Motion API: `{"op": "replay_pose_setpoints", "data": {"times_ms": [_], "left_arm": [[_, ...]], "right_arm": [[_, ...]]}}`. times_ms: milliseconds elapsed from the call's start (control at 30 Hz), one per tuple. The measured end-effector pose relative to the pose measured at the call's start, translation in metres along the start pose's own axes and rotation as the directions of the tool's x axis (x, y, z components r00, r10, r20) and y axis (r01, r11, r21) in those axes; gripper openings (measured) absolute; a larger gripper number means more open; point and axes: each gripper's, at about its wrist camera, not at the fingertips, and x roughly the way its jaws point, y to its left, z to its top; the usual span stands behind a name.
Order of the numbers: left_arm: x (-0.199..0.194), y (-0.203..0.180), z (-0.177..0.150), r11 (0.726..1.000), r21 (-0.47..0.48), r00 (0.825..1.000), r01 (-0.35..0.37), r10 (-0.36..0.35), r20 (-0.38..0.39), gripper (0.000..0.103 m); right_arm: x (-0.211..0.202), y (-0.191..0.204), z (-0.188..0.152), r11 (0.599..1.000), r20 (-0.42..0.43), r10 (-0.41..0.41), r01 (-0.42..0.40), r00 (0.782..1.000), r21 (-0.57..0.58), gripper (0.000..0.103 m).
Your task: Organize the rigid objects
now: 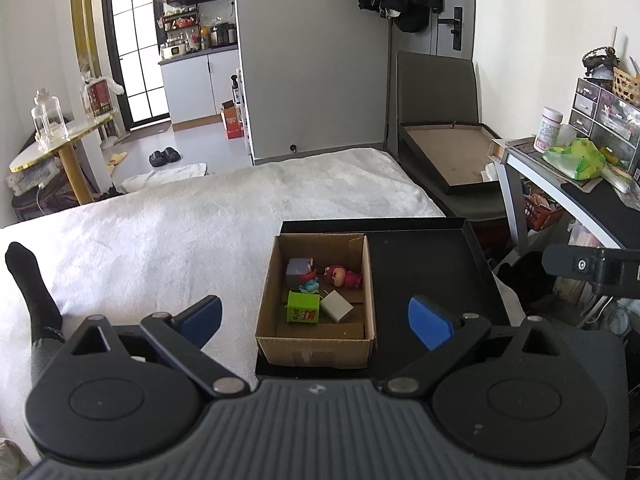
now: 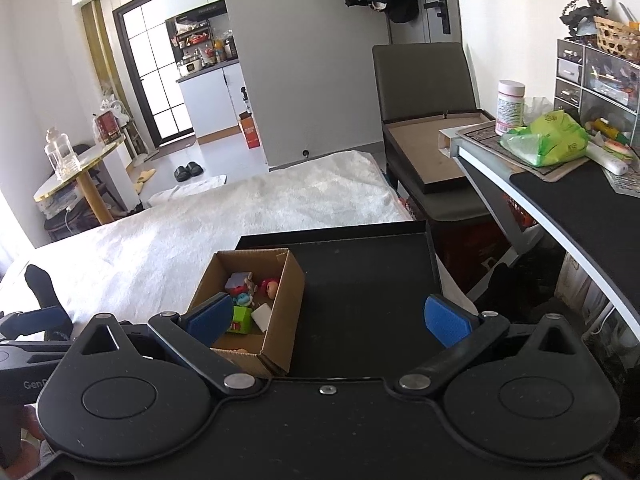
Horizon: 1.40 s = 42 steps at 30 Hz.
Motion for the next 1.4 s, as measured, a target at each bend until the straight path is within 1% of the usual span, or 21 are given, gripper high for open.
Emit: {"op": "replay_pose_setpoints", "data": {"times_ms": [333,567,1400], "left_arm": [[-0.022,0.003,-0.002,1.0,0.003,1.0,0.011,-0.011,0.022,0.099],[-0.035,0.012,-0.002,1.0,-0.001,0.999,0.011,-0.011,0.043,0.099],[-0.033,0.018,-0.009,0.999,-0.007,0.998,0.054,-0.053,0.039,0.099]], "right_arm": [[-0.019,0.005,0.0,1.0,0.001,0.017,-0.017,1.0,-0.02,0.103],[-0.022,0.011,-0.001,1.0,0.002,0.023,-0.023,1.0,-0.021,0.103],[-0.024,0.025,-0.009,0.998,-0.011,-0.017,0.016,1.0,-0.064,0.103]]}}
